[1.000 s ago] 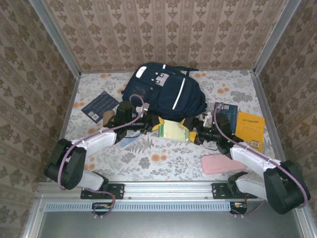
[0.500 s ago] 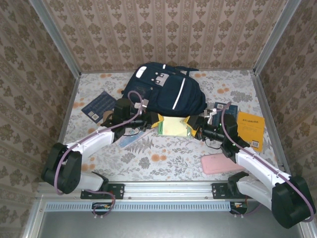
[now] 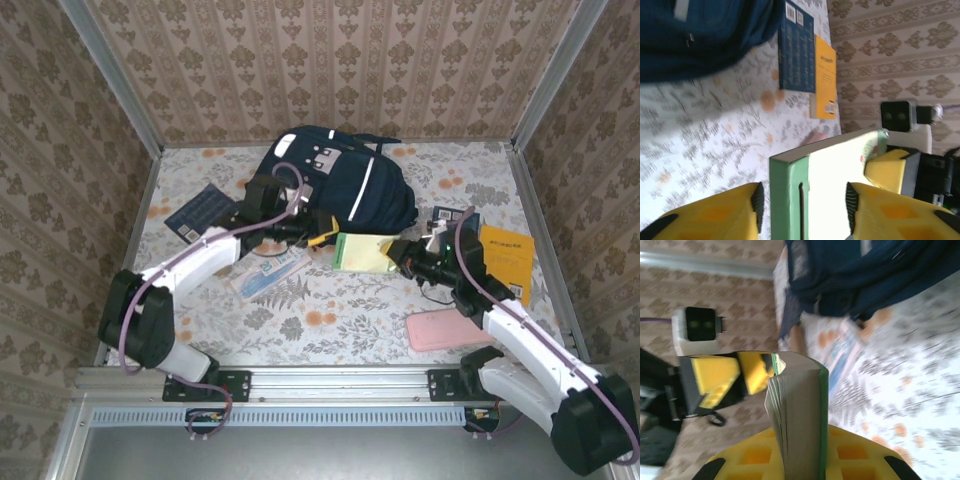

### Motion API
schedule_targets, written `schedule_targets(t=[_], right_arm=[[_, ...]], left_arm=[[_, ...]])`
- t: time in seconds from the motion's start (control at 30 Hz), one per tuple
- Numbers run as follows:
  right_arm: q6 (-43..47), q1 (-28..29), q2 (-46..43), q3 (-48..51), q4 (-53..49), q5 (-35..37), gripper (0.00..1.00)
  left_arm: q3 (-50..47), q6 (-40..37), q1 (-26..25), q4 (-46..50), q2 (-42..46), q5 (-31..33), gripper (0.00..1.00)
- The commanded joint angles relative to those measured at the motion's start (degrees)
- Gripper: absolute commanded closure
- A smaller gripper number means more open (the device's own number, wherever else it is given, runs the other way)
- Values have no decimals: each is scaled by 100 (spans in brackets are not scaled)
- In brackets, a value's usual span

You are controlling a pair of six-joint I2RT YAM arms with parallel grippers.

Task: Pack the student bag

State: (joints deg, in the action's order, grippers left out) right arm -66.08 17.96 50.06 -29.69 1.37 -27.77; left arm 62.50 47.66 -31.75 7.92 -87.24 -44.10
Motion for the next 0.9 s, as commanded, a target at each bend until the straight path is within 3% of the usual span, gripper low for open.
schedule_targets(t=[0.0, 0.1, 0.33, 0.73, 0.87], right_arm=[[1166, -199, -337, -582, -1912, 1212, 100], [1383, -400, -251, -723, -2443, 1706, 100], [1641, -648, -165, -629, -2642, 2331, 100], [2053, -733, -235, -612, -2610, 2002, 100], [2116, -795, -205, -558, -2564, 1860, 100]], left_arm=[[1032, -1255, 22, 1209, -650, 448, 48], [2144, -1591, 55, 1627, -1551, 567, 46], [4366, -2172, 45, 2011, -3374, 1325, 44], [6716, -1794, 73, 1788, -5482, 946, 42], [6868, -1600, -19, 1643, -5776, 763, 44]])
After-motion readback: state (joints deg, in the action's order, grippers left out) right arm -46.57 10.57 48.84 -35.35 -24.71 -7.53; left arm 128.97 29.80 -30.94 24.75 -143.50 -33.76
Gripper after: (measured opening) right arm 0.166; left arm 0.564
